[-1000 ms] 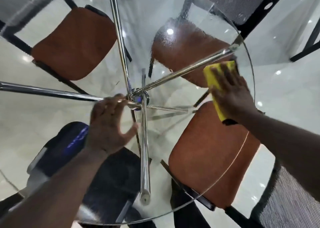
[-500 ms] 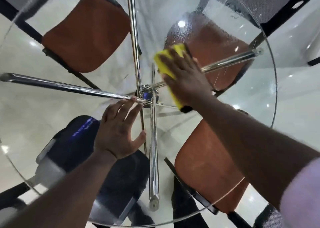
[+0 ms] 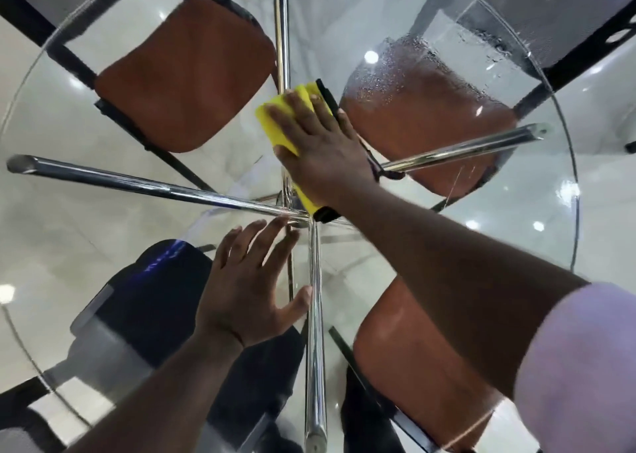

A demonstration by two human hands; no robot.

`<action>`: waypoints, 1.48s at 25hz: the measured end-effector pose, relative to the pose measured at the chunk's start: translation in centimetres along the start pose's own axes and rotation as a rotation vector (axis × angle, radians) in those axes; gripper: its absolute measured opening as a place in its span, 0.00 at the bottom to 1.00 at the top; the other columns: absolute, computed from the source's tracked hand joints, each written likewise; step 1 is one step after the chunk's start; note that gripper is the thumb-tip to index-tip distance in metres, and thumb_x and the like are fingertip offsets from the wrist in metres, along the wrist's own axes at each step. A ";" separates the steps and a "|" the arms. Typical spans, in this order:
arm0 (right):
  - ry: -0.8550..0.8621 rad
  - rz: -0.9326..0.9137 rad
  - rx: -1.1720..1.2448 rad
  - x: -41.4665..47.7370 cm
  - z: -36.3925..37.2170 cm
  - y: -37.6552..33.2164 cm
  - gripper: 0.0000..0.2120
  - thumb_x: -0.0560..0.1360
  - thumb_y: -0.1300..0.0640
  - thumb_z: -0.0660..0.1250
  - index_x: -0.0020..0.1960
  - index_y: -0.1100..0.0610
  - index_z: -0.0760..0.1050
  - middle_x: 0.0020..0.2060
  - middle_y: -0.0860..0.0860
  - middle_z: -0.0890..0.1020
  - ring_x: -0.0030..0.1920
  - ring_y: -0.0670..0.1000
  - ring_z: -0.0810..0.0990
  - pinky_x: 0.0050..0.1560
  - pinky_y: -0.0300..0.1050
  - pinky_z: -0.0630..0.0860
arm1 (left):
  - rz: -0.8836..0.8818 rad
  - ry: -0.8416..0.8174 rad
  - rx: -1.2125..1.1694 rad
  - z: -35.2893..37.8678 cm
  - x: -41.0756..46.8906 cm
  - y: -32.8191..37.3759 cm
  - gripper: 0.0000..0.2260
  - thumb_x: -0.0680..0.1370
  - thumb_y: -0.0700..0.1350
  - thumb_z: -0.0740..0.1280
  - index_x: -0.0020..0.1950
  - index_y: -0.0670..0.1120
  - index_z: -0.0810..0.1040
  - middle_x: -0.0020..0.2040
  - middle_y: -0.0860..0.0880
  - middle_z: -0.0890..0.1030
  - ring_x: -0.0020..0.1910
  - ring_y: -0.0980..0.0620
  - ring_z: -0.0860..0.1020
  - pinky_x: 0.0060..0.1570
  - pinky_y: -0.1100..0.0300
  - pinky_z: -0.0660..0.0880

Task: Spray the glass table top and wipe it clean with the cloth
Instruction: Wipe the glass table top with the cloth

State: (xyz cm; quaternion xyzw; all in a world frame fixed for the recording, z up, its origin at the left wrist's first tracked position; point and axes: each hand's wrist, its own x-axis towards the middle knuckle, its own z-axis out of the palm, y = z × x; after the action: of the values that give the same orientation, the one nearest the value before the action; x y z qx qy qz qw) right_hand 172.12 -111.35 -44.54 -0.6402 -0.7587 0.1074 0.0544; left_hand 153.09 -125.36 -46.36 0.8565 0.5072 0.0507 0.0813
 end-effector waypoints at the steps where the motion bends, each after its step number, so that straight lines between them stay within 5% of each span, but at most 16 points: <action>1: 0.001 0.028 0.006 -1.2 -0.4 2.4 0.30 0.87 0.37 0.52 0.87 0.37 0.53 0.89 0.44 0.53 0.88 0.56 0.52 0.86 0.64 0.53 | 0.001 -0.002 0.001 -0.1 0.0 -0.1 0.37 0.74 0.66 0.67 0.79 0.49 0.72 0.82 0.48 0.66 0.78 0.41 0.67 0.78 0.39 0.61; 6: 0.171 0.800 0.054 -12.5 -2.3 11.8 0.32 0.87 0.38 0.50 0.88 0.42 0.49 0.89 0.51 0.51 0.88 0.60 0.51 0.85 0.67 0.54 | 0.024 -0.003 -0.011 0.1 0.0 -0.2 0.37 0.74 0.66 0.67 0.79 0.48 0.71 0.81 0.46 0.68 0.76 0.39 0.69 0.77 0.37 0.62; 8: 0.139 0.605 -0.031 -15.1 -0.6 6.9 0.31 0.87 0.37 0.49 0.88 0.41 0.48 0.89 0.50 0.50 0.88 0.60 0.51 0.86 0.65 0.51 | 0.044 -0.001 -0.014 -0.2 0.0 -0.2 0.37 0.74 0.67 0.66 0.78 0.48 0.71 0.79 0.46 0.69 0.75 0.38 0.69 0.76 0.37 0.63; 12: -0.054 -0.304 -0.147 -18.8 0.0 8.3 0.28 0.88 0.38 0.55 0.87 0.41 0.56 0.88 0.48 0.58 0.88 0.56 0.53 0.87 0.58 0.52 | 0.066 0.046 -0.008 0.3 0.2 -0.5 0.36 0.74 0.66 0.64 0.77 0.47 0.72 0.78 0.45 0.71 0.75 0.38 0.69 0.75 0.39 0.63; 14: 0.065 -0.067 -0.268 -20.6 -0.1 14.0 0.27 0.90 0.41 0.51 0.87 0.49 0.61 0.86 0.54 0.63 0.87 0.62 0.56 0.85 0.65 0.58 | 0.070 0.071 -0.003 0.8 0.0 -0.6 0.36 0.74 0.66 0.64 0.77 0.48 0.72 0.79 0.46 0.70 0.75 0.39 0.68 0.74 0.40 0.63; 17: 0.217 0.799 -0.100 -25.2 0.3 11.8 0.35 0.86 0.35 0.36 0.89 0.47 0.51 0.89 0.54 0.52 0.89 0.60 0.49 0.86 0.65 0.50 | 0.104 0.099 -0.009 0.8 -0.2 -0.3 0.36 0.73 0.66 0.64 0.76 0.48 0.73 0.78 0.46 0.70 0.74 0.39 0.68 0.73 0.41 0.64; 18: 0.199 0.810 -0.060 -27.1 1.3 8.2 0.34 0.85 0.35 0.37 0.89 0.43 0.47 0.89 0.51 0.48 0.89 0.57 0.46 0.87 0.64 0.45 | 0.119 0.097 -0.004 0.6 -0.3 0.0 0.35 0.73 0.66 0.64 0.75 0.47 0.73 0.78 0.46 0.70 0.74 0.38 0.69 0.72 0.41 0.64; 20: 0.056 0.407 -0.016 -31.0 2.4 1.2 0.31 0.86 0.34 0.44 0.88 0.36 0.46 0.89 0.45 0.46 0.89 0.55 0.44 0.88 0.60 0.43 | 0.122 0.102 -0.001 0.3 -0.6 -0.1 0.33 0.74 0.66 0.64 0.74 0.47 0.75 0.77 0.46 0.72 0.73 0.39 0.70 0.71 0.42 0.66; 23: -0.029 -0.176 -0.112 -32.1 0.8 5.0 0.29 0.87 0.35 0.53 0.87 0.36 0.54 0.89 0.44 0.52 0.89 0.53 0.48 0.88 0.53 0.43 | 0.163 0.139 -0.012 0.5 -0.4 0.8 0.33 0.75 0.65 0.64 0.74 0.46 0.75 0.77 0.45 0.72 0.73 0.39 0.72 0.72 0.43 0.66; 25: 0.036 -0.065 -0.125 -29.4 -0.1 12.8 0.28 0.87 0.40 0.58 0.86 0.43 0.61 0.87 0.50 0.60 0.88 0.58 0.55 0.87 0.59 0.53 | 0.185 0.162 -0.030 0.7 1.0 2.7 0.34 0.76 0.64 0.66 0.76 0.46 0.73 0.78 0.44 0.71 0.74 0.40 0.70 0.74 0.44 0.64; 27: 0.256 0.398 -0.103 -26.8 -1.7 17.8 0.29 0.88 0.43 0.58 0.87 0.46 0.60 0.87 0.54 0.60 0.86 0.64 0.58 0.83 0.65 0.61 | 0.185 0.190 -0.081 0.9 3.0 5.9 0.35 0.77 0.62 0.66 0.79 0.45 0.69 0.80 0.44 0.68 0.77 0.41 0.68 0.75 0.46 0.62; 29: 0.243 0.835 0.018 -24.5 -1.5 16.4 0.31 0.87 0.39 0.51 0.88 0.41 0.49 0.89 0.50 0.49 0.88 0.60 0.48 0.86 0.64 0.52 | 0.187 0.180 -0.119 1.5 4.8 9.3 0.34 0.79 0.62 0.64 0.81 0.46 0.67 0.82 0.45 0.66 0.79 0.42 0.66 0.77 0.46 0.61; 30: 0.184 0.797 0.024 -23.9 -1.6 14.9 0.31 0.87 0.37 0.48 0.88 0.40 0.46 0.89 0.48 0.46 0.89 0.58 0.45 0.87 0.63 0.49 | 0.204 0.160 -0.130 2.1 5.4 11.1 0.34 0.79 0.62 0.63 0.81 0.45 0.66 0.83 0.45 0.64 0.79 0.42 0.65 0.78 0.46 0.61; 34: 0.054 0.050 -0.024 -20.7 -1.7 17.1 0.28 0.88 0.35 0.48 0.87 0.35 0.51 0.89 0.43 0.51 0.89 0.54 0.48 0.87 0.60 0.47 | 0.259 0.051 -0.038 4.2 6.5 13.5 0.35 0.80 0.61 0.63 0.83 0.44 0.63 0.83 0.45 0.63 0.80 0.41 0.65 0.77 0.41 0.64; 36: 0.132 0.049 -0.133 -17.9 -2.3 22.6 0.26 0.90 0.40 0.44 0.86 0.39 0.59 0.88 0.47 0.58 0.88 0.58 0.54 0.86 0.63 0.51 | 0.258 0.052 0.011 4.1 6.2 13.1 0.34 0.80 0.61 0.62 0.81 0.44 0.66 0.82 0.44 0.65 0.80 0.40 0.66 0.75 0.39 0.65; 37: 0.204 0.211 -0.120 -17.0 -3.1 25.8 0.27 0.90 0.42 0.43 0.86 0.42 0.62 0.87 0.49 0.61 0.87 0.60 0.56 0.85 0.64 0.55 | 0.254 0.055 0.024 4.0 6.3 13.1 0.34 0.80 0.61 0.62 0.81 0.43 0.67 0.82 0.44 0.66 0.79 0.40 0.67 0.75 0.38 0.66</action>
State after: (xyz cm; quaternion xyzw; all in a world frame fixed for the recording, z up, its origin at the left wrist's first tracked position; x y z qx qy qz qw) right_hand 200.57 -123.67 -46.62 -0.7260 -0.6829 0.0014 0.0812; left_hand 168.06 -126.41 -47.79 0.9131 0.3971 0.0782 0.0499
